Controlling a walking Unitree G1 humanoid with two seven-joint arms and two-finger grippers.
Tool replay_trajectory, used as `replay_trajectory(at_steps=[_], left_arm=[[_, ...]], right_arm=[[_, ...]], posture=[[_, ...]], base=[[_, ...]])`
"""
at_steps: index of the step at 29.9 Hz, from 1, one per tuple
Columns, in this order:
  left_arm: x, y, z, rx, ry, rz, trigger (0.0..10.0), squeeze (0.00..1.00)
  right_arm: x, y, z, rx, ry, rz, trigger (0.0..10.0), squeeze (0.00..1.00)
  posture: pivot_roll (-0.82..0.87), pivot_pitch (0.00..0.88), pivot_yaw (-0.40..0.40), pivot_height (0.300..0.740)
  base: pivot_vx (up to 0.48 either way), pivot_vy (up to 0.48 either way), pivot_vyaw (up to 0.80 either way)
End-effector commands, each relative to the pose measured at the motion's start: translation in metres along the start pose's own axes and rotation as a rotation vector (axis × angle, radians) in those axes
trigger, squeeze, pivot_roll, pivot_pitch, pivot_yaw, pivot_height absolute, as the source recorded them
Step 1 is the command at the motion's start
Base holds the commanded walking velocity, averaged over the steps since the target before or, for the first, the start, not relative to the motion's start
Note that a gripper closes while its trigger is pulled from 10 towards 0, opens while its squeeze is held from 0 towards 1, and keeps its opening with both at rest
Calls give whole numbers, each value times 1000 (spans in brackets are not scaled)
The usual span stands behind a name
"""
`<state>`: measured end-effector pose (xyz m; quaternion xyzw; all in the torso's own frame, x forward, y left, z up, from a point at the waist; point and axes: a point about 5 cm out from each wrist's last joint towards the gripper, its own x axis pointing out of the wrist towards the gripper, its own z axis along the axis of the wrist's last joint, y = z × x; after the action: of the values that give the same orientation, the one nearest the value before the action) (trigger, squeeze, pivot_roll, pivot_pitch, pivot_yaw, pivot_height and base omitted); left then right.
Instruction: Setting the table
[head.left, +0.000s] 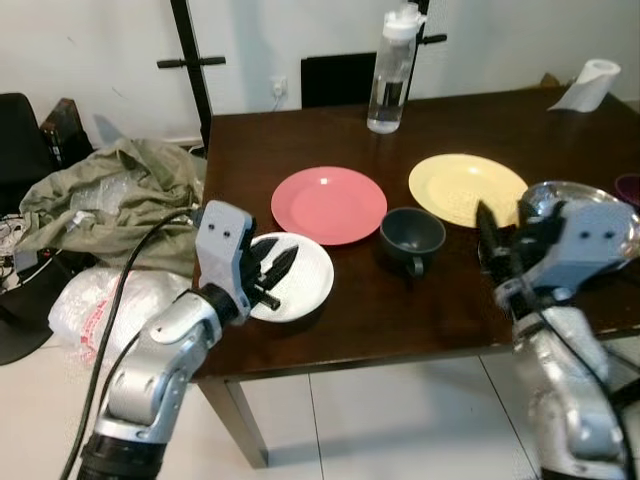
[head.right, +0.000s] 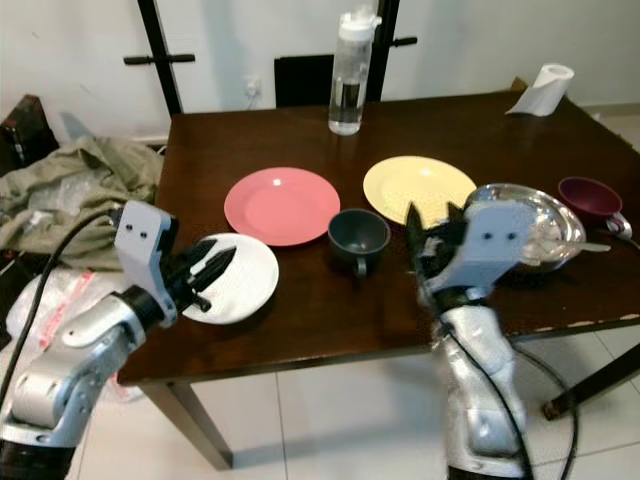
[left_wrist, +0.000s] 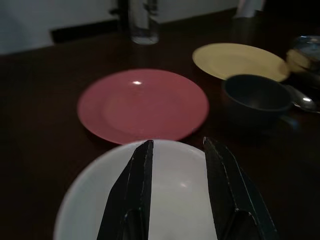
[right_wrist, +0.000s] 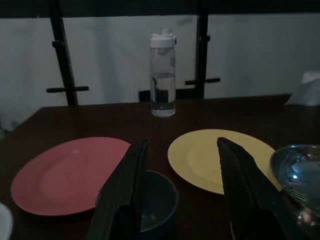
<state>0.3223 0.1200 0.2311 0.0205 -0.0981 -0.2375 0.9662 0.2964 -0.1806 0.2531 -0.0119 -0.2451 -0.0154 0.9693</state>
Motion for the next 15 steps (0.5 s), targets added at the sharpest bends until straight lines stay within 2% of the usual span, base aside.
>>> replay_trajectory(at_steps=[1, 5, 10, 15], left_arm=[[0, 1, -4, 23, 5, 28, 10000, 0], [2, 2, -2, 43, -26, 78, 10000, 0], [2, -4, -2, 53, -57, 87, 10000, 0], [5, -19, -4, 37, -81, 79, 10000, 0]], right_arm=[[-4, 4, 3, -12, -26, -3, 10000, 0], [-6, 12, -3, -16, -2, 36, 10000, 0], [-9, 13, -11, -37, 32, 60, 10000, 0], [-11, 9, -17, -67, 59, 76, 10000, 0]], posture=[[-17, 90, 116, 740], [-18, 80, 105, 740], [-29, 75, 86, 740], [-60, 78, 48, 740]], base=[[0, 0, 0], [0, 0, 0], [0, 0, 0], [0, 0, 0]])
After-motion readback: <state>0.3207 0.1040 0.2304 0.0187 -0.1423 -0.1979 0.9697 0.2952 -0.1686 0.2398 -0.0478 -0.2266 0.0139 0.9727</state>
